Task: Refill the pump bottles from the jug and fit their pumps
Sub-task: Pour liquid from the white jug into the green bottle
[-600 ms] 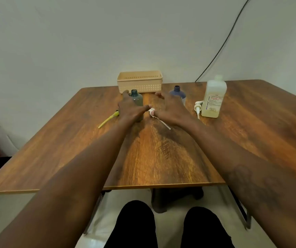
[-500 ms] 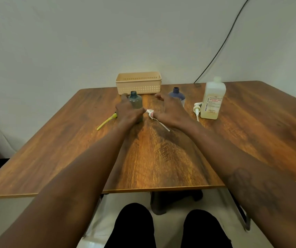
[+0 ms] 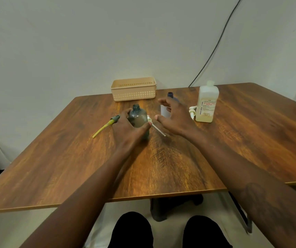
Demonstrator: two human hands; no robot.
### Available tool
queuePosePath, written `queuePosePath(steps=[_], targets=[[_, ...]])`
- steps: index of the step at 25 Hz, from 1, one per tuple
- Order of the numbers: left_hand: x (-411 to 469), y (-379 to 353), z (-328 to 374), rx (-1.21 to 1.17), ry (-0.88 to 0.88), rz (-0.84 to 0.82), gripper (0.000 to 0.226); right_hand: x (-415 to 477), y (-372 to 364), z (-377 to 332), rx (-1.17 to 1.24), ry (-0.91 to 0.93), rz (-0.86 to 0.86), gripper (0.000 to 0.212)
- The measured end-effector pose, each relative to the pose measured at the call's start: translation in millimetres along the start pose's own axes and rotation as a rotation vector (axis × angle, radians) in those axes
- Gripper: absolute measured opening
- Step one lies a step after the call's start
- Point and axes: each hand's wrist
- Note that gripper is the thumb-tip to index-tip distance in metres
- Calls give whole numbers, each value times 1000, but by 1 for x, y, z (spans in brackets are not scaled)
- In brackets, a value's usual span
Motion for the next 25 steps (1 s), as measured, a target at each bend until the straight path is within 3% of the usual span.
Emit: queuePosePath(steps=[7,15,19,25], targets=[[-17,-12,31,-66,-51,-63,89,-5,34,18,49,-22,119,57],[-7,-48,57,-147,-113,-12,84,0,69,54,20,-84,417,42],[-1,-58,61,-135,-141,-13,89,7,78,85,-8,-221,487,47],[3,-72,58,-172,-159,-49,87,17,82,113,-26,-200,558,48]])
Point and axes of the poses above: each hand's wrist, its own x-axis towards the middle knuckle, its own y-axis out of the back of the hand, z = x × y, and after that the axes turned 7 degrees about -y, right-handed
